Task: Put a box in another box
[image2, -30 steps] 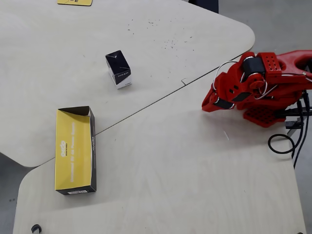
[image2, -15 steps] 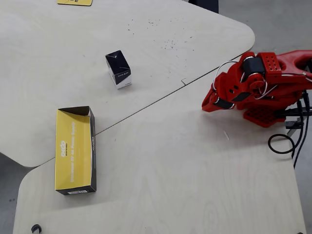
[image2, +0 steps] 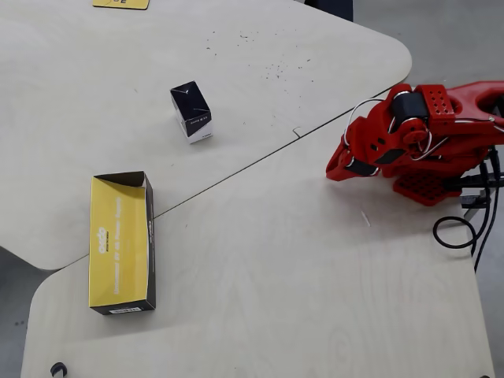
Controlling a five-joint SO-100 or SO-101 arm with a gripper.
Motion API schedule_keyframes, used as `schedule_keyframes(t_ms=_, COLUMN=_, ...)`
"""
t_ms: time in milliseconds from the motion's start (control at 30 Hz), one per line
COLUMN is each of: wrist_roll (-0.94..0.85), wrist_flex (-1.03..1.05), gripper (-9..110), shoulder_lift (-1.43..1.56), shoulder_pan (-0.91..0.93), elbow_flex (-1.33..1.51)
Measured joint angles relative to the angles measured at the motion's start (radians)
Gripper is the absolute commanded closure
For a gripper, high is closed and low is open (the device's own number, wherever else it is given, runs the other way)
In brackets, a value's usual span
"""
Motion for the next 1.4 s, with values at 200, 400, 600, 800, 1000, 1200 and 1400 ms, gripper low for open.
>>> schedule_keyframes(t_ms=200, wrist_roll=-0.04, wrist_flex=0.006, gripper=102, shoulder_lift=0.0, shoulder_pan=-0.005, elbow_flex=0.002)
schedule_keyframes(t_ms=400, wrist_roll=-0.046, wrist_flex=0.006, gripper=102, shoulder_lift=0.0, shoulder_pan=-0.011, elbow_flex=0.002)
schedule_keyframes(t_ms=600, wrist_roll=-0.008, wrist_flex=-0.06, gripper=90, shoulder_lift=0.0, shoulder_pan=0.043, elbow_flex=0.002)
schedule_keyframes(t_ms=800, wrist_roll=0.236, wrist_flex=-0.253, gripper=82, shoulder_lift=-0.06, shoulder_pan=0.167, elbow_flex=-0.133)
schedule_keyframes(t_ms=1000, wrist_roll=0.453, wrist_flex=-0.264, gripper=75, shoulder_lift=-0.526, shoulder_pan=0.304, elbow_flex=-0.586)
schedule_keyframes(t_ms=1200, wrist_roll=0.566, wrist_flex=-0.176, gripper=61, shoulder_lift=-1.198, shoulder_pan=0.379, elbow_flex=-1.186)
schedule_keyframes(t_ms=1400, wrist_roll=0.63, wrist_flex=-0.091, gripper=54, shoulder_lift=-1.729, shoulder_pan=0.399, elbow_flex=-1.678)
